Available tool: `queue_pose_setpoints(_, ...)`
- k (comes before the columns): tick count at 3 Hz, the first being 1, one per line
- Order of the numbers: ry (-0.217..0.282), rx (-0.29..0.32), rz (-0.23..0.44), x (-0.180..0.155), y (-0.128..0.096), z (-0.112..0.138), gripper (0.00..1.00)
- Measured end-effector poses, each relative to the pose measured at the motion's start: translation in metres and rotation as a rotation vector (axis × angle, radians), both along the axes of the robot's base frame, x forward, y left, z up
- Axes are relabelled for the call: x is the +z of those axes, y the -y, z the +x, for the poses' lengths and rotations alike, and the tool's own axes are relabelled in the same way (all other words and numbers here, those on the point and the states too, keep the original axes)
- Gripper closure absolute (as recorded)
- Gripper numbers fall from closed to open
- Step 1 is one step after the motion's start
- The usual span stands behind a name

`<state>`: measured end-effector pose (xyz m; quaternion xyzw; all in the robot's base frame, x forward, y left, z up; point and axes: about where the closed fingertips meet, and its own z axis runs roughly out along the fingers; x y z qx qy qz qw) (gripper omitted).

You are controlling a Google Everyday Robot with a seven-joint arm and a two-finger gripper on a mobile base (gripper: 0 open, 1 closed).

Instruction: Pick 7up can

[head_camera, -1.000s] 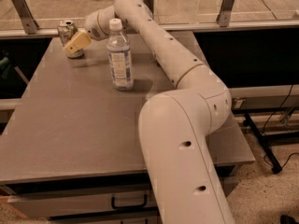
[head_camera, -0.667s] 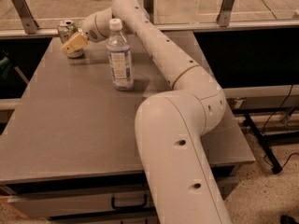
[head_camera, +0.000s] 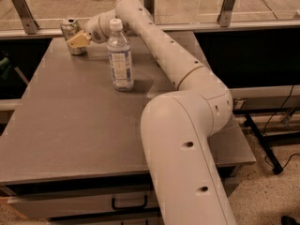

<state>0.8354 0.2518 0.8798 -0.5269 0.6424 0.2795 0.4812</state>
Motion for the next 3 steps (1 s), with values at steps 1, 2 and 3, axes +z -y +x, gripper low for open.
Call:
queue_pose_setpoints(1, 0.045, -0.064, 0.033, 0.023, 0.025, 0.004, 0.88)
queue_pose_setpoints(2, 0.151, -0.159, 0.07, 0.069, 0.067, 0.001, 1.0)
queue_pose_setpoints(3, 0.291, -0.283, 0.098, 0.134, 0.126, -0.024, 1.0)
